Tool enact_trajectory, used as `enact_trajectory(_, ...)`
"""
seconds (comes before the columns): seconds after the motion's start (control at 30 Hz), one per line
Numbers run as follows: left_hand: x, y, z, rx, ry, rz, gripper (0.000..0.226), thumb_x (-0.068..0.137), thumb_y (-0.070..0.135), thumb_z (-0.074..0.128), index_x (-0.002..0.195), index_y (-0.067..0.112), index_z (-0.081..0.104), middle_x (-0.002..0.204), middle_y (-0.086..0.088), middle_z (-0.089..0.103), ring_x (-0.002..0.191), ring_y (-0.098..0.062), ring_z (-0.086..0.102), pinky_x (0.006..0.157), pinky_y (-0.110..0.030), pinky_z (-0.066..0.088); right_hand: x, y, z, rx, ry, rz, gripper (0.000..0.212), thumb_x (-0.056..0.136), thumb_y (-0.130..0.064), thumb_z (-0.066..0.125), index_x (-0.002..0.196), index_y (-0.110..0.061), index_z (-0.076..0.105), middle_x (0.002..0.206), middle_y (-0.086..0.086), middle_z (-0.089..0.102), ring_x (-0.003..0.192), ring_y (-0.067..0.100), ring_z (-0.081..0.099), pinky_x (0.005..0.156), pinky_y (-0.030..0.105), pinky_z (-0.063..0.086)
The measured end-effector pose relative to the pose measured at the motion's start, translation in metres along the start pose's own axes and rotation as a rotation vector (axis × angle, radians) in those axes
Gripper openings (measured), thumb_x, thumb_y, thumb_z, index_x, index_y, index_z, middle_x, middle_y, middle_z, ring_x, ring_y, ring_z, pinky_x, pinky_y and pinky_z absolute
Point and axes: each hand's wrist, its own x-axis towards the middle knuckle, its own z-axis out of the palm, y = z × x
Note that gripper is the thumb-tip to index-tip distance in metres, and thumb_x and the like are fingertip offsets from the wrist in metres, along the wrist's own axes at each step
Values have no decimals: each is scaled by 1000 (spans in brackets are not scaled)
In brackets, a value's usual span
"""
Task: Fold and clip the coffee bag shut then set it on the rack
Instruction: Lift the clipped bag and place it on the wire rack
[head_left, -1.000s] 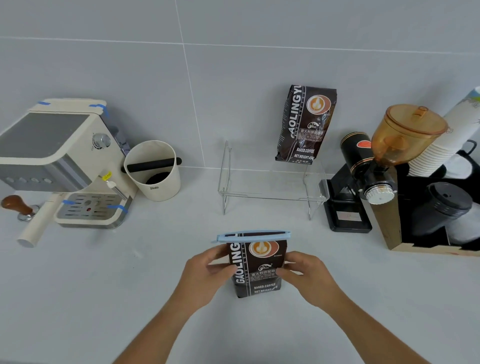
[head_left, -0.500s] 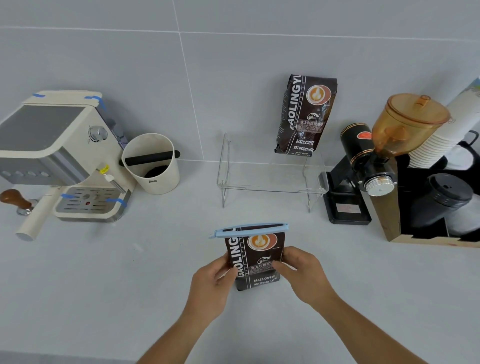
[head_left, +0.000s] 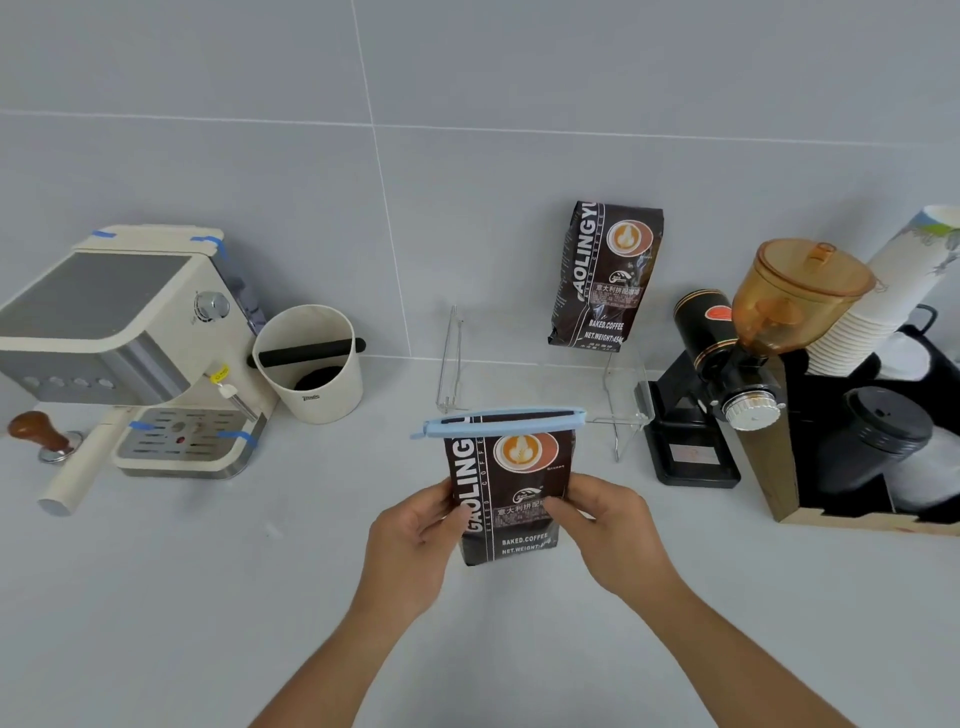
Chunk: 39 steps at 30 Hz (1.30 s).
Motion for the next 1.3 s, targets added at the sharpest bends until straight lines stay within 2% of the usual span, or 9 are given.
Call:
enact_trajectory(0.13,18,28,-4,-37,20,87,29,85,-4,64,111,8,71,105,2,78,96,-11,73,78,-13,54,17,-25,-11,3,2,-58,32,89,-8,66,88,-40,72,93,-15,79,92,3,72,88,37,58)
enact_trajectory(0.3,38,65,-9,-33,17,205,29,86,-1,64,111,12,72,103,5,78,95,-8,73,77,-11,53,36,-60,-22,57,26,-132,36,90,-8,64,86,-43,71,93,-12,79,91,5,73,89,41,58)
enact_trajectory(0.47,60,101,-13,-45,16,311,31,87,-1,63,106,21,71,99,20,75,92,-5,72,78,-12,53,56,-90,-32,91,65,-191,36,89,-9,66,82,-45,71,94,-16,79,91,7,73,87,43,59)
enact_trajectory(0.57,74,122,-17,-43,25,378,32,86,-1,64,106,23,72,102,17,75,94,-9,72,81,-15,54,69,-106,-37,116,86,-232,36,88,-9,67,80,-44,72,94,-12,79,91,8,74,87,45,59)
enact_trajectory(0.67,84,139,-18,-48,21,420,34,86,0,64,100,31,71,101,17,75,93,-7,73,81,-15,54,83,-118,-41,113,95,-259,27,87,-10,68,87,-36,74,96,-4,80,93,13,74,89,47,58)
enact_trajectory(0.87,112,166,-19,-41,17,451,37,87,2,64,95,38,71,91,18,78,94,-8,73,88,-23,54,113,-141,-48,122,106,-279,29,88,-4,66,89,-32,74,91,-7,80,89,14,75,84,35,58)
enact_trajectory(1.0,133,173,-19,-24,6,443,37,88,3,63,93,39,70,86,23,76,91,-3,72,84,-17,55,135,-144,-47,122,116,-269,21,89,-5,65,98,-21,75,92,2,80,87,24,75,84,40,59)
enact_trajectory(1.17,165,169,-16,21,10,412,28,88,4,63,103,26,72,99,6,77,92,-6,72,88,-24,54,160,-137,-40,169,142,-227,21,90,-2,63,104,-12,73,97,3,79,90,23,74,85,40,60)
enact_trajectory(1.3,189,151,-10,33,6,358,28,89,3,61,110,19,70,104,2,76,94,-5,72,88,-22,54,179,-122,-26,191,153,-177,28,91,-1,61,96,-26,73,94,-1,79,91,19,74,86,40,60)
